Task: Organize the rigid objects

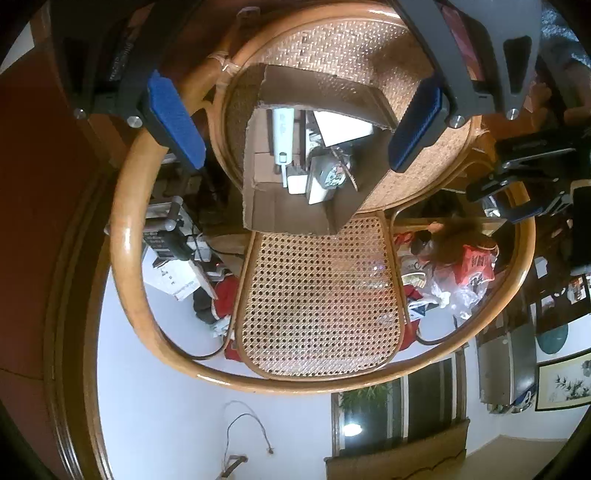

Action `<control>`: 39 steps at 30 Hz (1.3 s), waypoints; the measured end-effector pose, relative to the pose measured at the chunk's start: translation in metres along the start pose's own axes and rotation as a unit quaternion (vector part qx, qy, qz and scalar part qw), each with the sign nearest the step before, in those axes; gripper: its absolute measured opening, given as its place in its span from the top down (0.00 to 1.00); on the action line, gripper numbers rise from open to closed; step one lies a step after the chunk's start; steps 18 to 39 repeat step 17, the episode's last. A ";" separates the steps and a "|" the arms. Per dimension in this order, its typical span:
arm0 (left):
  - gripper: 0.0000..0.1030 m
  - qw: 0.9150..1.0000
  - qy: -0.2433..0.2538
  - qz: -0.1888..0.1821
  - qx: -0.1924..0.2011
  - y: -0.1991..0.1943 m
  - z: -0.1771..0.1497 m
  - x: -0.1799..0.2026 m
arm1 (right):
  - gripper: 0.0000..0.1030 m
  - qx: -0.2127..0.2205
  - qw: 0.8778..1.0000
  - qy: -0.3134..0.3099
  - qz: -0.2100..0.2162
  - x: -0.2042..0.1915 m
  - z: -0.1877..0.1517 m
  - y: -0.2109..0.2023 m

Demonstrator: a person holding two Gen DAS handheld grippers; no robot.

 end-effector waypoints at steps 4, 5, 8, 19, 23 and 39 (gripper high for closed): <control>0.02 1.000 -0.003 -0.006 0.001 -0.002 -0.001 -0.004 | 0.00 -0.004 1.000 0.001 -0.005 0.002 -0.001 0.003; 0.02 1.000 -0.007 -0.008 0.000 -0.001 -0.001 -0.005 | 0.00 -0.009 1.000 0.001 -0.008 0.001 -0.001 0.006; 0.02 1.000 -0.007 -0.006 0.005 -0.002 -0.001 -0.007 | 0.00 -0.012 1.000 -0.006 -0.016 0.000 -0.003 0.008; 0.02 1.000 -0.004 -0.001 0.021 -0.008 -0.001 -0.009 | 0.00 -0.007 0.999 -0.022 -0.026 -0.005 -0.003 0.007; 0.02 1.000 -0.004 -0.001 0.021 -0.008 -0.001 -0.009 | 0.00 -0.007 0.999 -0.022 -0.026 -0.005 -0.003 0.007; 0.02 1.000 -0.004 -0.001 0.021 -0.008 -0.001 -0.009 | 0.00 -0.007 0.999 -0.022 -0.026 -0.005 -0.003 0.007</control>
Point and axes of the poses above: each gripper's, at about its wrist camera, not at the fingertips, and y roughly the way its jaws point, x to its right, z to its top, the point moved 1 cm from there along y, roughly the way its jaws point, and after that the axes turned 6 degrees about y, right-handed, at the moved point
